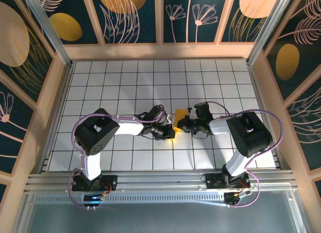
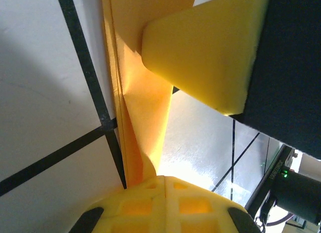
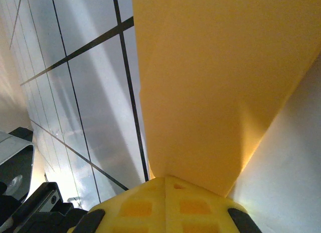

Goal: Fold a paper plane with a square sheet of paper (fold left side to right side)
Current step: Fold the wing for the fifth time at the center of the table.

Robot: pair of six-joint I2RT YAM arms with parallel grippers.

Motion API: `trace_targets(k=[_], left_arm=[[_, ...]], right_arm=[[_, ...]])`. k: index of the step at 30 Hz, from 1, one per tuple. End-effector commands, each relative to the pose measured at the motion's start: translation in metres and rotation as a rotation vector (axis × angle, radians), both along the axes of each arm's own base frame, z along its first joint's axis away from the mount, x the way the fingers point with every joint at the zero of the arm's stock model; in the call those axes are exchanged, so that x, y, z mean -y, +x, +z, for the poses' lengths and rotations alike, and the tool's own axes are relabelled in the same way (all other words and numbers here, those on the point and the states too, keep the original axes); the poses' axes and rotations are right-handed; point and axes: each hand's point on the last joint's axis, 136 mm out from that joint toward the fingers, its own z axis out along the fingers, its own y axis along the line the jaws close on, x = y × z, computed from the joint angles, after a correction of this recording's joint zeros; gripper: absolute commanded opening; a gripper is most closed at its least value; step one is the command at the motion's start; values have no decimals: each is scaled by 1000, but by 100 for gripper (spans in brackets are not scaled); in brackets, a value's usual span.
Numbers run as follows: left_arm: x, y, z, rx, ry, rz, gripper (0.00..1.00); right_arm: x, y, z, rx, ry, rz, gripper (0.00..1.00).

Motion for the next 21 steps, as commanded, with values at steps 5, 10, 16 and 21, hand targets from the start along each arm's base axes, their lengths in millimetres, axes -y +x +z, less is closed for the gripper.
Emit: trace_targets(k=[5, 10, 16, 21], left_arm=[[-6, 0, -7, 8, 41, 12, 0], [-7, 2, -3, 24, 40, 20, 0], [-8, 2, -2, 29, 40, 26, 0], [-9, 1, -5, 21, 45, 26, 0]], right_arm=[[32, -18, -43, -111, -179, -52, 0], [33, -19, -45, -113, -183, -47, 0], [33, -20, -46, -117, -184, -49, 0], [33, -20, -46, -115, -184, -47, 0]])
